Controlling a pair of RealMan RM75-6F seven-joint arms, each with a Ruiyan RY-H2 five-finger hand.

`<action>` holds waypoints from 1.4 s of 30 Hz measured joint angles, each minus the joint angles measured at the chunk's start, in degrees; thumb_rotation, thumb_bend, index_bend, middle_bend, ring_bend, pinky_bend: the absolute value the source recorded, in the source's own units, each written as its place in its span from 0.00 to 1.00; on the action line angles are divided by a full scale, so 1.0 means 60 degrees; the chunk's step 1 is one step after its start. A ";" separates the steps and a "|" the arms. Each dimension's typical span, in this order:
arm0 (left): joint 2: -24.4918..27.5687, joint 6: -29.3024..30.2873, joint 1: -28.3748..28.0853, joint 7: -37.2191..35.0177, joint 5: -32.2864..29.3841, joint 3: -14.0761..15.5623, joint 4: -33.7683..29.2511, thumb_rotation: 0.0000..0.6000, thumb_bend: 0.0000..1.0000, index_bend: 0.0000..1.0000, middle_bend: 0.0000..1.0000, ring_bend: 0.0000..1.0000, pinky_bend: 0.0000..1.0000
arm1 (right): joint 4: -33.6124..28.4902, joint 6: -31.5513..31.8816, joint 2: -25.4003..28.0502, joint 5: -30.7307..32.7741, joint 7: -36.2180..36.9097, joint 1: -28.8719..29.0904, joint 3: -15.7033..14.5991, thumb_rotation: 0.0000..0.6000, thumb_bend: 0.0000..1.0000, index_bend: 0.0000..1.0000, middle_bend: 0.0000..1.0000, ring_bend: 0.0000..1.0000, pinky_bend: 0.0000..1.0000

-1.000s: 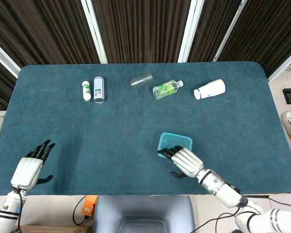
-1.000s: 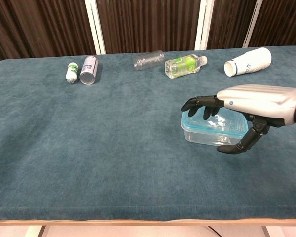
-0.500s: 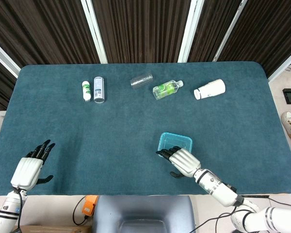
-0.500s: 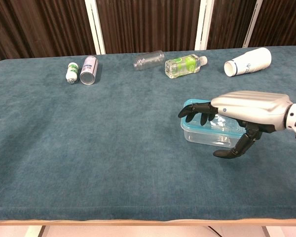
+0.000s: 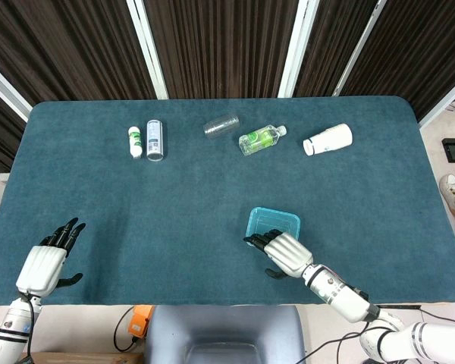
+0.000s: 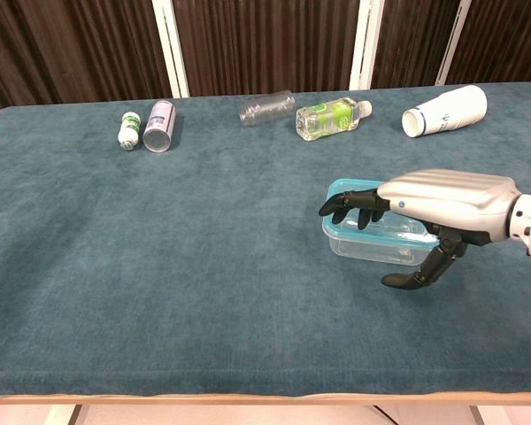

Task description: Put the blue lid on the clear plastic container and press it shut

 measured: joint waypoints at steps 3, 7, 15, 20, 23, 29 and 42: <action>-0.0001 -0.0006 -0.0002 0.0000 -0.0009 -0.0005 0.0002 1.00 0.42 0.09 0.03 0.13 0.34 | 0.0089 -0.0031 -0.0023 -0.0028 0.0129 0.0007 -0.0039 1.00 0.45 0.24 0.29 0.30 0.36; 0.0003 -0.0024 -0.0009 -0.0003 -0.0022 -0.0007 -0.0004 1.00 0.42 0.09 0.03 0.13 0.34 | 0.0218 -0.0064 -0.0064 -0.0080 0.0273 0.0019 -0.0089 1.00 0.45 0.24 0.29 0.30 0.36; 0.0011 -0.0021 -0.0004 -0.0021 -0.0024 -0.0005 -0.0007 1.00 0.42 0.09 0.03 0.13 0.34 | 0.0455 -0.0108 -0.0146 -0.0177 0.0560 0.0031 -0.0180 1.00 0.45 0.24 0.29 0.30 0.36; 0.0017 -0.0007 0.0000 -0.0031 -0.0014 -0.0006 -0.0018 1.00 0.42 0.09 0.03 0.13 0.34 | 0.0600 -0.0088 -0.0203 -0.0276 0.0708 0.0033 -0.0229 1.00 0.45 0.24 0.29 0.30 0.36; 0.0020 -0.0006 0.0004 -0.0031 -0.0018 -0.0004 -0.0018 1.00 0.42 0.09 0.03 0.13 0.34 | 0.0630 0.0013 -0.0207 -0.0326 0.0723 0.0012 -0.0227 1.00 0.45 0.24 0.29 0.30 0.36; 0.0020 -0.0008 0.0002 -0.0032 -0.0019 -0.0006 -0.0020 1.00 0.42 0.09 0.03 0.13 0.34 | 0.0600 0.0603 -0.0113 -0.0532 0.0831 -0.0132 -0.0156 1.00 0.45 0.24 0.29 0.30 0.36; 0.0000 -0.0042 -0.0014 0.0032 -0.0038 -0.0007 -0.0020 1.00 0.42 0.09 0.03 0.13 0.34 | 0.1042 0.0598 -0.0205 -0.0421 0.1366 0.0135 0.0366 1.00 0.45 0.23 0.29 0.29 0.34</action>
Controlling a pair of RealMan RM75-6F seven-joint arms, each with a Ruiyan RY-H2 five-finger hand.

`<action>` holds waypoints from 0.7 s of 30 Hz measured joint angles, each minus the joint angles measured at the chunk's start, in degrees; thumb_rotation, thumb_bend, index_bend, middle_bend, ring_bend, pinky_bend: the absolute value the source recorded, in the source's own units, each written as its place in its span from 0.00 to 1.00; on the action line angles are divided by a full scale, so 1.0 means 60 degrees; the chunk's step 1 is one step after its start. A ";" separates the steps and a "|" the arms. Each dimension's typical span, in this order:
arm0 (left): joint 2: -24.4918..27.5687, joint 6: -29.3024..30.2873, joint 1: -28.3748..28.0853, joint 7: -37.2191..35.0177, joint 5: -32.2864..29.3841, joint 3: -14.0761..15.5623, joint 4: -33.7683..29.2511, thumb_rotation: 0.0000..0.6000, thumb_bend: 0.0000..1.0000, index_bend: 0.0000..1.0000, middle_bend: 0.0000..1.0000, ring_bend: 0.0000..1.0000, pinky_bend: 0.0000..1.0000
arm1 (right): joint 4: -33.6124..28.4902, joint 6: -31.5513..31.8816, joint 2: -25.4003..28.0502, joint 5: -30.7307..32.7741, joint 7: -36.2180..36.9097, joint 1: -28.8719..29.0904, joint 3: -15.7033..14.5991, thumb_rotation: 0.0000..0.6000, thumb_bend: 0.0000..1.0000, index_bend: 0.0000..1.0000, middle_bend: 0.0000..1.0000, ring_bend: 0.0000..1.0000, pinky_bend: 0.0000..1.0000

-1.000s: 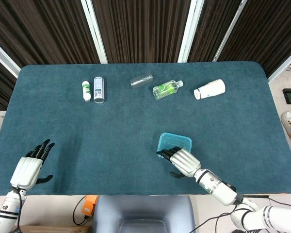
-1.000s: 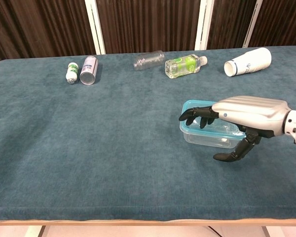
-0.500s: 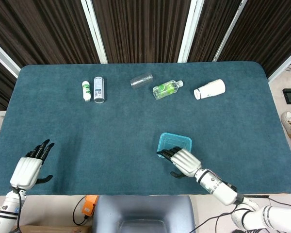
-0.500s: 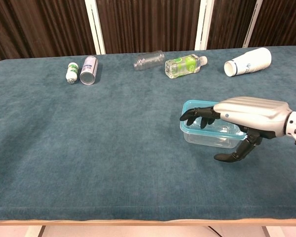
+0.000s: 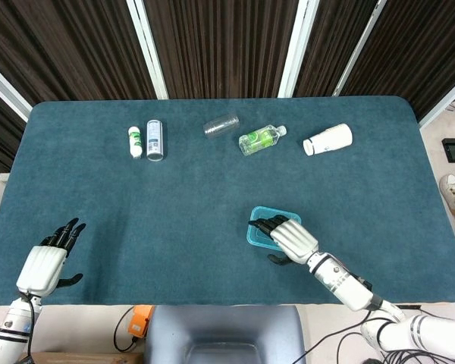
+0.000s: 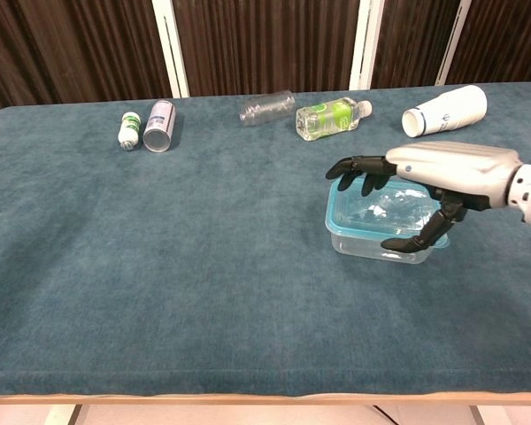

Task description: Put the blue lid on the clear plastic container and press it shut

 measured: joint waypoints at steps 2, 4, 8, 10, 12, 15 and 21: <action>0.0004 -0.0003 -0.0001 -0.0010 -0.0004 -0.0001 0.0002 1.00 0.42 0.09 0.03 0.14 0.34 | 0.0059 -0.0083 -0.0054 0.0028 0.0017 0.0075 0.0045 1.00 0.45 0.23 0.29 0.28 0.34; 0.0008 -0.0005 -0.0001 -0.0014 -0.0008 -0.0003 0.0000 1.00 0.42 0.09 0.03 0.13 0.34 | 0.0130 -0.0191 -0.0121 0.0076 0.0019 0.0165 0.0098 1.00 0.45 0.23 0.29 0.28 0.34; 0.0012 0.0014 0.0003 -0.0028 0.0004 -0.0004 -0.0002 1.00 0.42 0.09 0.03 0.14 0.34 | 0.0234 -0.0364 -0.0253 0.0213 0.0019 0.0306 0.0200 1.00 0.45 0.22 0.29 0.28 0.33; 0.0015 0.0010 0.0002 -0.0029 0.0005 -0.0003 0.0000 1.00 0.42 0.09 0.03 0.14 0.34 | 0.0300 -0.0432 -0.0327 0.0280 0.0049 0.0371 0.0253 1.00 0.45 0.22 0.29 0.28 0.33; 0.0019 0.0006 0.0002 -0.0036 0.0003 0.0000 -0.0001 1.00 0.42 0.09 0.03 0.14 0.34 | 0.0387 -0.0493 -0.0399 0.0348 0.0083 0.0418 0.0294 1.00 0.45 0.22 0.29 0.27 0.33; 0.0020 0.0012 0.0007 -0.0040 0.0000 -0.0001 -0.0002 1.00 0.42 0.09 0.03 0.14 0.34 | 0.0521 -0.0590 -0.0470 0.0437 0.0096 0.0479 0.0322 1.00 0.45 0.22 0.29 0.27 0.33; 0.0030 0.0003 0.0002 -0.0037 -0.0003 -0.0001 -0.0013 1.00 0.42 0.09 0.03 0.14 0.34 | 0.0701 -0.0727 -0.0540 0.0562 0.0119 0.0559 0.0327 1.00 0.45 0.21 0.29 0.27 0.32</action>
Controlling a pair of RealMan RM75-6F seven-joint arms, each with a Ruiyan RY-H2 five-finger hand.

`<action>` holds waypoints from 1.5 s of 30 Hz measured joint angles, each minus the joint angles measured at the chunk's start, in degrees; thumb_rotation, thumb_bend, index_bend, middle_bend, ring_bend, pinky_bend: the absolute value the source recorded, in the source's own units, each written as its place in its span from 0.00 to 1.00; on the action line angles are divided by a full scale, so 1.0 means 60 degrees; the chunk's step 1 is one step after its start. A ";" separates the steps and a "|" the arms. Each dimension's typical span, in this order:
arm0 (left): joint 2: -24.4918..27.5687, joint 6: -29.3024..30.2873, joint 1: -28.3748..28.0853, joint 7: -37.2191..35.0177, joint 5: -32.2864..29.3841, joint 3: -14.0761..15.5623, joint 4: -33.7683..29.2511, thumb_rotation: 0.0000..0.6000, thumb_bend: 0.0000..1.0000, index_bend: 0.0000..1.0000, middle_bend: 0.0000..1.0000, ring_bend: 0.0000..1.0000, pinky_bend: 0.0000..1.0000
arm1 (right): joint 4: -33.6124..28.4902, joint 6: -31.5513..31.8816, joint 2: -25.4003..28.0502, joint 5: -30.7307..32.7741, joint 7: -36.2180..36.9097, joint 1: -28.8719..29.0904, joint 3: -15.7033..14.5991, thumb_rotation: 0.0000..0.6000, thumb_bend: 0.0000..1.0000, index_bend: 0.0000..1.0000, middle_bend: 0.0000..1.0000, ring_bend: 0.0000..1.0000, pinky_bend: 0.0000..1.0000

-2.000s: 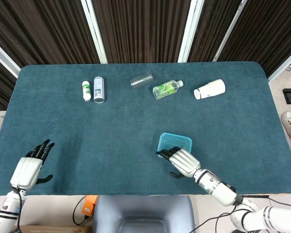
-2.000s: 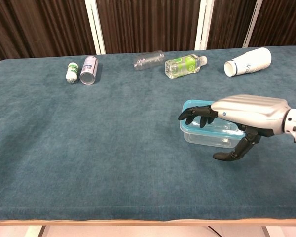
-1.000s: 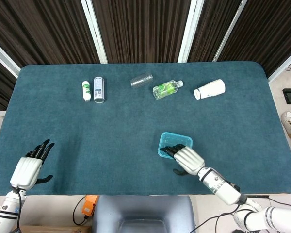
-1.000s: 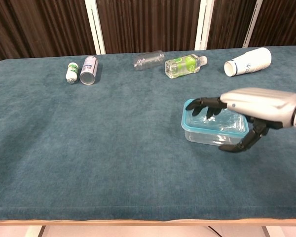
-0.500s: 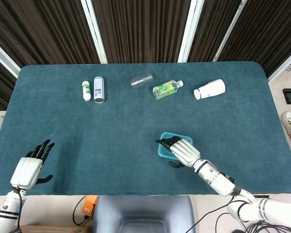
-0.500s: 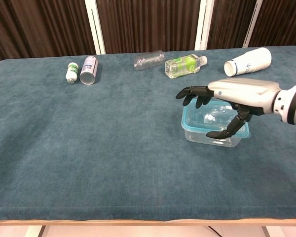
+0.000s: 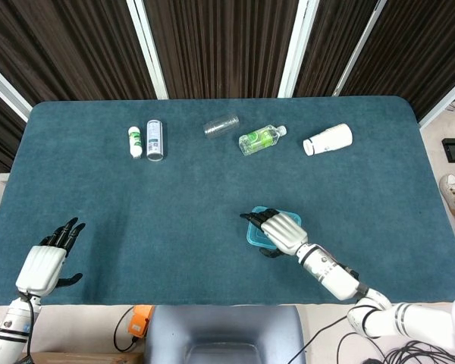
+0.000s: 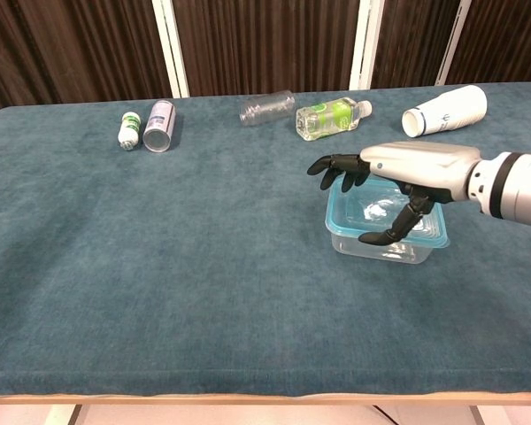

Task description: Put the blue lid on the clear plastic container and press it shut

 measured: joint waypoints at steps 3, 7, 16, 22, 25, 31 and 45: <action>-0.0005 -0.0010 -0.0005 0.0012 0.0001 0.0002 0.0001 1.00 0.42 0.09 0.03 0.14 0.34 | 0.0055 -0.0027 -0.0024 0.0029 0.0052 0.0030 0.0007 1.00 0.50 0.21 0.29 0.27 0.32; -0.0010 -0.0002 -0.0003 0.0014 0.0006 0.0002 -0.0002 1.00 0.42 0.09 0.03 0.14 0.34 | 0.0098 -0.0039 -0.0044 0.0016 0.0172 0.0062 0.0002 1.00 0.63 0.21 0.29 0.27 0.32; -0.0007 -0.0001 -0.0004 -0.0005 0.0015 0.0006 0.0005 1.00 0.42 0.09 0.03 0.14 0.34 | 0.0161 -0.0081 -0.0038 -0.0019 0.0264 0.0095 -0.0067 1.00 0.79 0.21 0.29 0.27 0.32; -0.0002 -0.0012 -0.0006 -0.0018 0.0004 0.0004 0.0007 1.00 0.42 0.09 0.03 0.14 0.34 | 0.0341 -0.0138 -0.0144 0.0055 0.0311 0.0132 -0.0050 1.00 0.80 0.21 0.29 0.27 0.32; 0.0007 -0.0021 -0.0011 -0.0043 -0.0006 -0.0003 0.0005 1.00 0.42 0.09 0.03 0.14 0.34 | 0.0424 -0.0142 -0.0194 0.0051 0.0365 0.0152 -0.0053 1.00 0.80 0.21 0.29 0.27 0.32; 0.0015 -0.0016 -0.0009 -0.0070 0.0000 -0.0001 0.0007 1.00 0.42 0.09 0.03 0.14 0.34 | 0.0523 -0.0194 -0.0235 0.0034 0.0565 0.0155 -0.0121 1.00 0.80 0.21 0.29 0.27 0.32; 0.0020 -0.0009 -0.0006 -0.0080 -0.0004 -0.0004 -0.0005 1.00 0.42 0.09 0.03 0.14 0.34 | 0.0808 -0.0196 -0.0324 -0.0180 0.1009 0.0108 -0.0363 1.00 0.80 0.21 0.29 0.27 0.32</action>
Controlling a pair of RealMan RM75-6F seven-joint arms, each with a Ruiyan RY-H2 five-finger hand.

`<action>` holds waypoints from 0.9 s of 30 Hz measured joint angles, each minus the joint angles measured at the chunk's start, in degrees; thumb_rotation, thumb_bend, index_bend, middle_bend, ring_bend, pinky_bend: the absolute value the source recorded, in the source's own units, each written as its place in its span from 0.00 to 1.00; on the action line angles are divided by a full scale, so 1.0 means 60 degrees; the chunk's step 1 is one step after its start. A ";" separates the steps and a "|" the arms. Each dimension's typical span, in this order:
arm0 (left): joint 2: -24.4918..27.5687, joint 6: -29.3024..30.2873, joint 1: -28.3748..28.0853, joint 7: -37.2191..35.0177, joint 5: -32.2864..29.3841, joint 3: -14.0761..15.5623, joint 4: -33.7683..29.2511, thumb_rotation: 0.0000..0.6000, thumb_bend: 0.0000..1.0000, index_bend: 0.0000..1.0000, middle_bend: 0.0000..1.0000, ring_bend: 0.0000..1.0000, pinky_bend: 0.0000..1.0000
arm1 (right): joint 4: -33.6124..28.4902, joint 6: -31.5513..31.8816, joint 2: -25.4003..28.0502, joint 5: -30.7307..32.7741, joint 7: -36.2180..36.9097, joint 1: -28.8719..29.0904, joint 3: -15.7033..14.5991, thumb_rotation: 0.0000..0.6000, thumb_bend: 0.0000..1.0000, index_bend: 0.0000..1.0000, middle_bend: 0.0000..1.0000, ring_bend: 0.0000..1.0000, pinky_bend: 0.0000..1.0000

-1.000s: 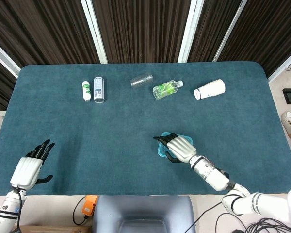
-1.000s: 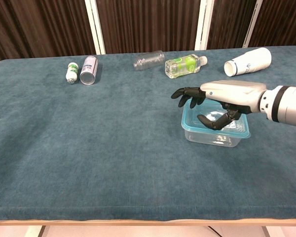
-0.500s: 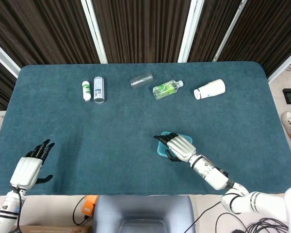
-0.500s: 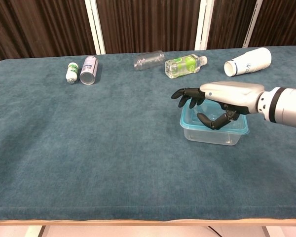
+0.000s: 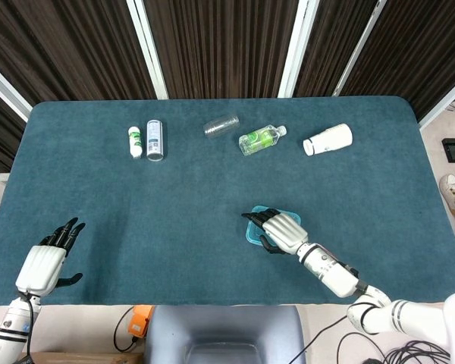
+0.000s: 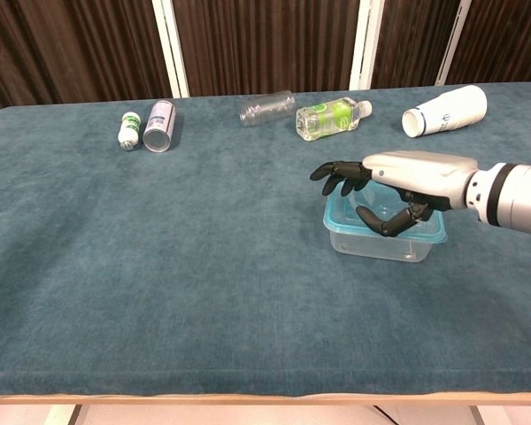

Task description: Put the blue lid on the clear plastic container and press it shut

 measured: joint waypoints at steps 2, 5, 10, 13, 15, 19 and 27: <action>0.0000 0.0005 0.0000 0.0000 0.0006 0.0000 0.0002 1.00 0.42 0.09 0.03 0.14 0.34 | 0.0047 -0.0004 -0.0017 -0.0013 0.0056 -0.0005 -0.0019 1.00 0.80 0.21 0.29 0.27 0.32; -0.0001 0.0007 0.0003 -0.0003 0.0002 0.0000 0.0004 1.00 0.42 0.09 0.03 0.14 0.34 | 0.0134 -0.0015 -0.0044 -0.0034 0.0150 -0.0010 -0.0048 1.00 0.80 0.21 0.29 0.27 0.32; -0.0004 0.0008 0.0000 -0.0002 0.0005 -0.0003 0.0006 1.00 0.42 0.09 0.03 0.14 0.34 | 0.0239 0.0030 -0.0079 -0.0090 0.0264 -0.0025 -0.0075 1.00 0.80 0.21 0.29 0.27 0.32; -0.0004 0.0008 0.0000 0.0003 0.0003 -0.0004 0.0008 1.00 0.42 0.09 0.03 0.14 0.34 | 0.0247 0.0168 -0.0078 -0.0147 0.0276 -0.0055 -0.0073 1.00 0.80 0.21 0.29 0.27 0.32; -0.0006 0.0018 0.0001 0.0002 0.0014 -0.0003 0.0008 1.00 0.42 0.09 0.03 0.14 0.34 | 0.0217 0.0342 -0.0059 -0.0226 0.0301 -0.0097 -0.0072 1.00 0.80 0.21 0.29 0.27 0.32; -0.0012 0.0029 0.0003 0.0014 0.0033 0.0003 0.0014 1.00 0.42 0.09 0.03 0.14 0.34 | 0.0127 0.0845 0.0021 -0.0455 0.0338 -0.0218 -0.0074 1.00 0.80 0.21 0.29 0.27 0.32; -0.0027 0.0064 0.0009 0.0042 0.0074 0.0011 0.0025 1.00 0.42 0.09 0.03 0.14 0.34 | -0.0191 0.2498 0.0394 -0.1057 0.0043 -0.0730 -0.0074 1.00 0.77 0.22 0.28 0.26 0.31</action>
